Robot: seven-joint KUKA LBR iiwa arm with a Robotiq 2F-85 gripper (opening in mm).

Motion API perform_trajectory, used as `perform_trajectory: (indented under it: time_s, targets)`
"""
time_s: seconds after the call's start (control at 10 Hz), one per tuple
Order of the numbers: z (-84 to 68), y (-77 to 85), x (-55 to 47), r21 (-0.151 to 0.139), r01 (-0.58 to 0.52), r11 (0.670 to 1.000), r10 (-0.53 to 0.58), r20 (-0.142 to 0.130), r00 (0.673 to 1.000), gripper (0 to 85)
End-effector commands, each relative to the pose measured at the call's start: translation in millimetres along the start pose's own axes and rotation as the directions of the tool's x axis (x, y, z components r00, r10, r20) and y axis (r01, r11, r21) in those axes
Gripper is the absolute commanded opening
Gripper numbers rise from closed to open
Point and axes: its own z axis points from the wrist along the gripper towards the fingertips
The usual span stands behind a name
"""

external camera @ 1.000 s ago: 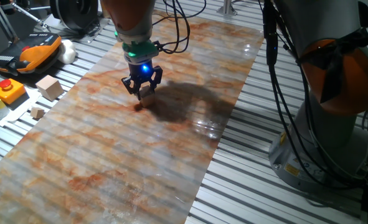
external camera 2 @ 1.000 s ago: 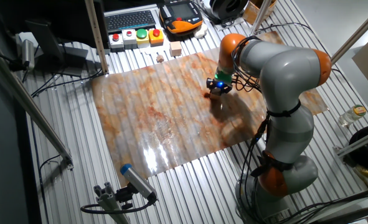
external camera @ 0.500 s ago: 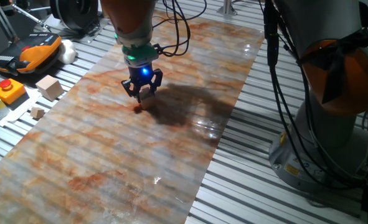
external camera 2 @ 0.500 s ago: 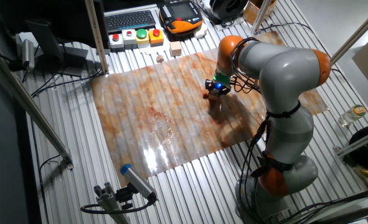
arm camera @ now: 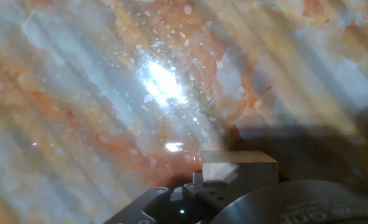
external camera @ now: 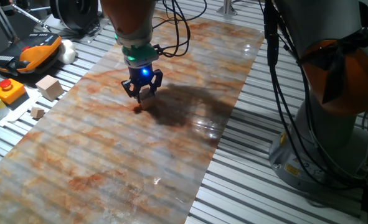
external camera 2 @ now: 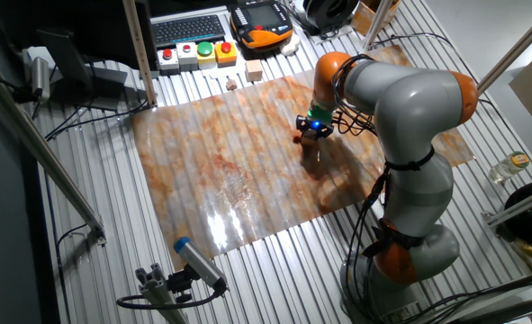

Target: Hold a small block with the gripper and sweep it from left to right on the table

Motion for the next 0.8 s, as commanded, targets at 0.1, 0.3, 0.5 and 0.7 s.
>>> perform_trajectory:
  time_s: [0.1,0.3,0.5,0.7]
  targets:
    - [0.0,-0.2,-0.2,0.006,0.0,1.0,0.0,0.005,1.0,0.0]
    - [0.0,-0.2,-0.2,0.006,0.004,1.0,-0.004,0.005,1.0,0.0]
    - [0.0,-0.2,-0.2,0.008,0.01,1.0,-0.01,0.001,1.0,0.0]
    - [0.0,-0.2,-0.2,-0.002,0.029,1.0,-0.029,-0.008,1.0,0.0]
